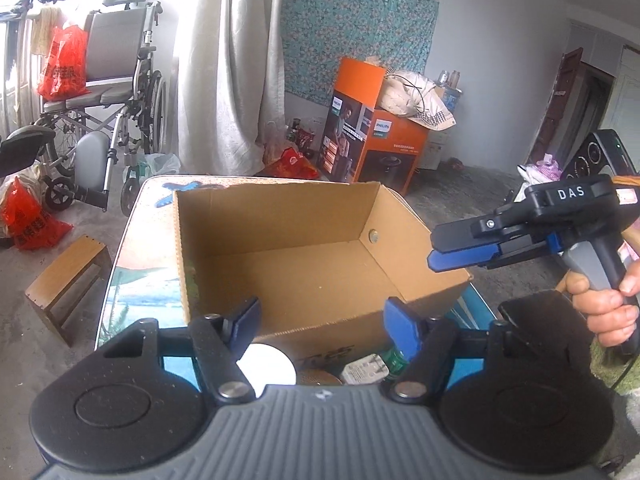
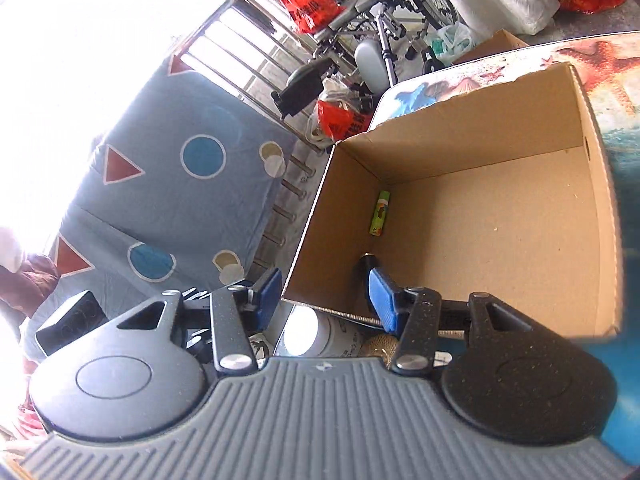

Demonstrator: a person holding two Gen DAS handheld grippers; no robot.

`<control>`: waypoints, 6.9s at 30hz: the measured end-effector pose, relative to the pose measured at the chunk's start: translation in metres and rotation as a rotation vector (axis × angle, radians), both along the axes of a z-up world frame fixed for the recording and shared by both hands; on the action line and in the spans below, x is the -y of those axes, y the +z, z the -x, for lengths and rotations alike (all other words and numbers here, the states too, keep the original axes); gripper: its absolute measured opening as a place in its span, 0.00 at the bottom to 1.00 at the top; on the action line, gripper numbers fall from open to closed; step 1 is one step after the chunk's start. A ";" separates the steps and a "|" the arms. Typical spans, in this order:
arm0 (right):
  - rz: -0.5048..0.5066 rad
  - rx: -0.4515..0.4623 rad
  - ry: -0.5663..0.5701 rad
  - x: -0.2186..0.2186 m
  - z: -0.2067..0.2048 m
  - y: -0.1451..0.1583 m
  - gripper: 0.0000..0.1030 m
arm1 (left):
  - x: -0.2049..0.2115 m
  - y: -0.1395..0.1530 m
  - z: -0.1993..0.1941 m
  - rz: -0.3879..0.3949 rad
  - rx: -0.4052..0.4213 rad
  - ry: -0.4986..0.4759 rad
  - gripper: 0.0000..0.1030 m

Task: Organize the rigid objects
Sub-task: 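Move the right gripper to the black key fob beside the pink lid, then close the right gripper on the black key fob, then carry the key fob with the right gripper down into the cardboard box, then open the right gripper to release the key fob in the box, then move the right gripper to the pink lid and grip its rim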

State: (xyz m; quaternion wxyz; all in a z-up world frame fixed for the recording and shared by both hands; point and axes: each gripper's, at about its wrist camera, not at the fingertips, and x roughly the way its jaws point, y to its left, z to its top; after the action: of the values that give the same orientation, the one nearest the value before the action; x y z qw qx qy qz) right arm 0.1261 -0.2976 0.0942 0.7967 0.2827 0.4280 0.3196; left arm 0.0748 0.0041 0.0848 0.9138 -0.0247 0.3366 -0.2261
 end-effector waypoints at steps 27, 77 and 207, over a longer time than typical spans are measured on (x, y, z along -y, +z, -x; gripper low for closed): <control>0.222 -0.098 -0.165 0.001 0.052 -0.157 0.30 | 0.143 -0.122 0.040 -0.205 -0.169 -0.253 0.50; 0.104 -0.210 -0.215 0.045 0.098 -0.179 0.16 | 0.195 -0.148 0.024 -0.283 -0.180 -0.313 0.35; 0.426 0.007 -0.201 -0.032 0.109 -0.158 0.15 | 0.155 -0.141 0.050 -0.460 -0.087 -0.270 0.70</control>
State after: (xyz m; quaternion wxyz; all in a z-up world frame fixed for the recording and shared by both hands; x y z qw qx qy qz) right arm 0.0167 -0.2655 -0.0640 0.8677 0.1484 0.4526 0.1421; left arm 0.0244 -0.1510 -0.0560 0.8415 0.2189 0.4184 -0.2625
